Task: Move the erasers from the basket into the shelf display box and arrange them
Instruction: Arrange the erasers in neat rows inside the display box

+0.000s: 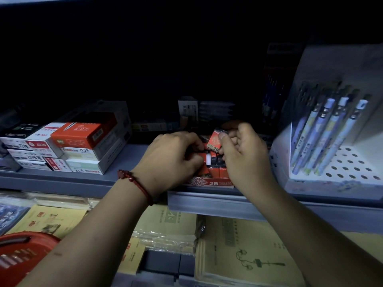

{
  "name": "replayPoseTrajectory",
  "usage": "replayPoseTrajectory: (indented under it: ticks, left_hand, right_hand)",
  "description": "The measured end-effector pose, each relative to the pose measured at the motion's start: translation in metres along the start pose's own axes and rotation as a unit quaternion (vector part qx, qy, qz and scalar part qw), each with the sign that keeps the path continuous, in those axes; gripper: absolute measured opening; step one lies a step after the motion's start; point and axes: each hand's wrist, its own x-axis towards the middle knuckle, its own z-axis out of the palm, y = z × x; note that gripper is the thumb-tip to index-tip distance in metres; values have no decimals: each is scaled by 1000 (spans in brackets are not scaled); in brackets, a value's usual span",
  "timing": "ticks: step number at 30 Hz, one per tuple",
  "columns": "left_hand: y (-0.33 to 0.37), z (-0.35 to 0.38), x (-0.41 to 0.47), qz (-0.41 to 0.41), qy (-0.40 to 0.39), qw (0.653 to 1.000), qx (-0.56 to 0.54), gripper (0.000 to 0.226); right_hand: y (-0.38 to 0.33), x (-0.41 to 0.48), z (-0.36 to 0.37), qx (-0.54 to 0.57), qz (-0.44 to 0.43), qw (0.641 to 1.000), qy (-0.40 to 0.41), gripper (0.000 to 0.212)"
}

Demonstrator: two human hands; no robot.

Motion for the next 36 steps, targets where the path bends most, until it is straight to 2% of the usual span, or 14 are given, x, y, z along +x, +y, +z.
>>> replayPoseTrajectory:
  ticks: [7,11,14,22,29,36]
  left_hand:
    - [4,-4,10,-34,-58,997,23,36]
    - [12,2,13,-35,-34,997,59,19]
    - [13,1,13,-43,-29,997,60,14]
    - [9,1,10,-54,-23,995,84,22]
    - [5,4,12,-91,-4,994,67,17]
    - [0,-1,13,-113,-39,993,-14,25]
  right_hand:
    - [-1,0,1,-9,0,1000,9,20]
    - [-1,1,0,-27,-6,1000,15,18]
    - [-1,1,0,-29,-10,999,15,16]
    - [0,0,-2,-18,-14,1000,7,17]
    - [0,-1,-1,-19,-14,1000,3,17]
    - [1,-1,1,-22,-15,1000,4,18]
